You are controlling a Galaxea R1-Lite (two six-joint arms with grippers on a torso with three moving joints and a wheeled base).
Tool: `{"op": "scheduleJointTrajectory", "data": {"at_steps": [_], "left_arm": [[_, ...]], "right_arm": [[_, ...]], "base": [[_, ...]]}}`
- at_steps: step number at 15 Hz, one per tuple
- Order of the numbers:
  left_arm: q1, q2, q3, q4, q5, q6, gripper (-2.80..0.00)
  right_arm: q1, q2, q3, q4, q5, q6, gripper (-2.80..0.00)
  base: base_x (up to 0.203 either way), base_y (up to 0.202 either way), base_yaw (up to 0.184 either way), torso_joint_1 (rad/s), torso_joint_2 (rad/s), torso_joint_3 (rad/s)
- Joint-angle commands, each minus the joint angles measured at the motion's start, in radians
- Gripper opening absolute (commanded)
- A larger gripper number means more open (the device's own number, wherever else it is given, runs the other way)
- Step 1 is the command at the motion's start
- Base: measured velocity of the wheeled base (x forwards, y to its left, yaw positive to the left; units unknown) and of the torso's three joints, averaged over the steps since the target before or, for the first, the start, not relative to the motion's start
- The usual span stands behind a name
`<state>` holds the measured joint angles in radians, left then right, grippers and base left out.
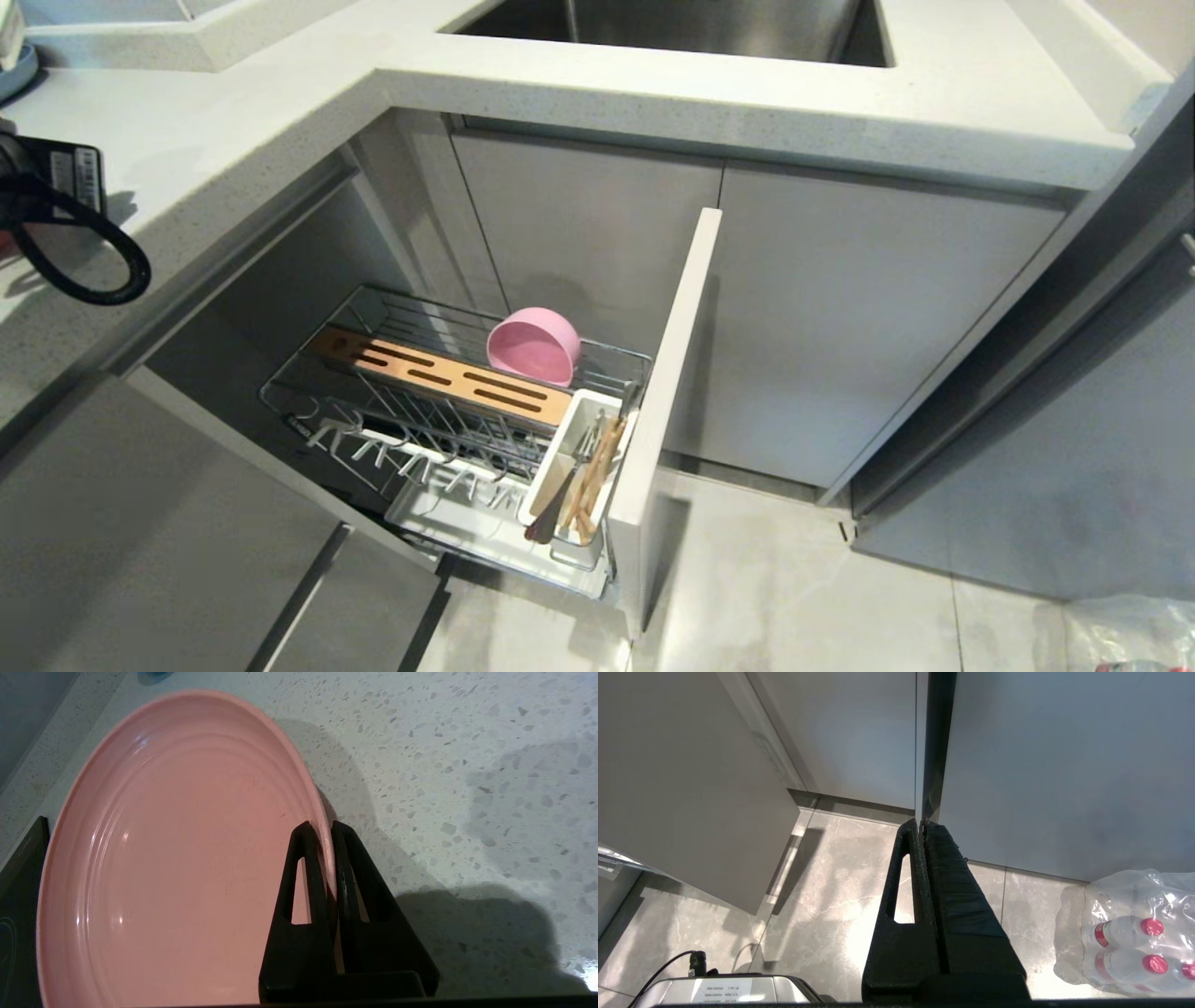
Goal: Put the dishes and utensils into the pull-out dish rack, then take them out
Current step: Take the plate out of the cupboard
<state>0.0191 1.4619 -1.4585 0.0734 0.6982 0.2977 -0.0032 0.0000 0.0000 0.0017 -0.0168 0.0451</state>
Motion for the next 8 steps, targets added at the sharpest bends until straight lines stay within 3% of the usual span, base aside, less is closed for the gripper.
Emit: {"op": "scheduleJointTrajectory", "data": {"at_steps": [1, 2, 3, 8], "left_arm": [[0.004, 0.002, 0.001, -0.001, 0.004, 0.001, -2.80], [0.004, 0.002, 0.000, -0.001, 0.004, 0.001, -2.80], [0.004, 0.000, 0.000, -0.001, 0.004, 0.001, 0.00], [0.001, -0.009, -0.002, -0.056, 0.004, -0.001, 0.00]], "right_arm": [[0.000, 0.000, 0.002, 0.000, 0.000, 0.000, -2.80], [0.000, 0.000, 0.002, 0.000, 0.000, -0.001, -2.80], [0.000, 0.000, 0.002, 0.000, 0.000, 0.001, -2.80], [0.000, 0.000, 0.002, 0.000, 0.000, -0.001, -2.80]], "base": [[0.000, 0.000, 0.000, 0.000, 0.00, 0.000], [0.000, 0.000, 0.000, 0.000, 0.00, 0.000], [0.000, 0.000, 0.000, 0.000, 0.00, 0.000], [0.000, 0.000, 0.000, 0.000, 0.00, 0.000]]}}
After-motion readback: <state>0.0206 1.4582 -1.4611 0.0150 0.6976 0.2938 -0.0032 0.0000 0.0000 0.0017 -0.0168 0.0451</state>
